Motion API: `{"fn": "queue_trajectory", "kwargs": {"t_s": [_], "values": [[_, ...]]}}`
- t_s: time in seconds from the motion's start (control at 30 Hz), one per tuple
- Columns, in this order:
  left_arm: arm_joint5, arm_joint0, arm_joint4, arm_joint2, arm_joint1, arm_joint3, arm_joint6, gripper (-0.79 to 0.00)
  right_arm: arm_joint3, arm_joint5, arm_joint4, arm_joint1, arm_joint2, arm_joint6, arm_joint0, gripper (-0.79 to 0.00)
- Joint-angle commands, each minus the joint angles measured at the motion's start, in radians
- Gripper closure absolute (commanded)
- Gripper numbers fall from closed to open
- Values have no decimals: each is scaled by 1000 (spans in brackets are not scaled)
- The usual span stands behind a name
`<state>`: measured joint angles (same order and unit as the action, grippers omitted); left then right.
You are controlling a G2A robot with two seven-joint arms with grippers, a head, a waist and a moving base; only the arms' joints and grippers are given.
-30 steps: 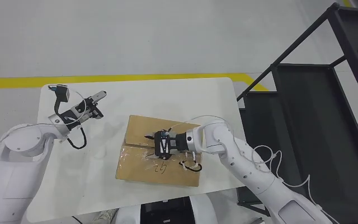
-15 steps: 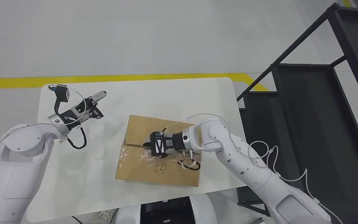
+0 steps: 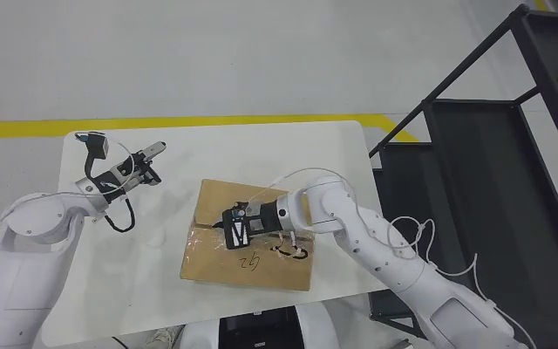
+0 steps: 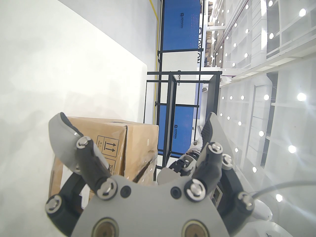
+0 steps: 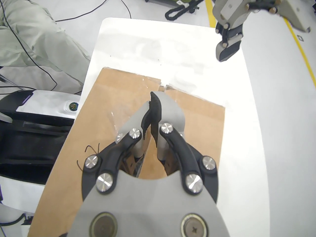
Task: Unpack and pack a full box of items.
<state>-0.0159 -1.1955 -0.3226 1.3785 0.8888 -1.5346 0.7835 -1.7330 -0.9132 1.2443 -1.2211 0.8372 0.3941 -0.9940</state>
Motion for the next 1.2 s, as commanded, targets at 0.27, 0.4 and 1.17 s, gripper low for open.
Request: {"fn": "queue_trajectory", "kwargs": {"t_s": [0.27, 0.4, 1.17], "values": [[0, 0, 0, 0, 0, 0, 0, -785, 21, 127, 19, -74, -160, 12, 212, 0], [0, 0, 0, 0, 0, 0, 0, -785, 81, 207, 44, -122, -243, -23, 297, 0], [17, 23, -2, -1, 9, 40, -15, -785, 205, 273, 74, -189, -281, -1, 295, 0]]}}
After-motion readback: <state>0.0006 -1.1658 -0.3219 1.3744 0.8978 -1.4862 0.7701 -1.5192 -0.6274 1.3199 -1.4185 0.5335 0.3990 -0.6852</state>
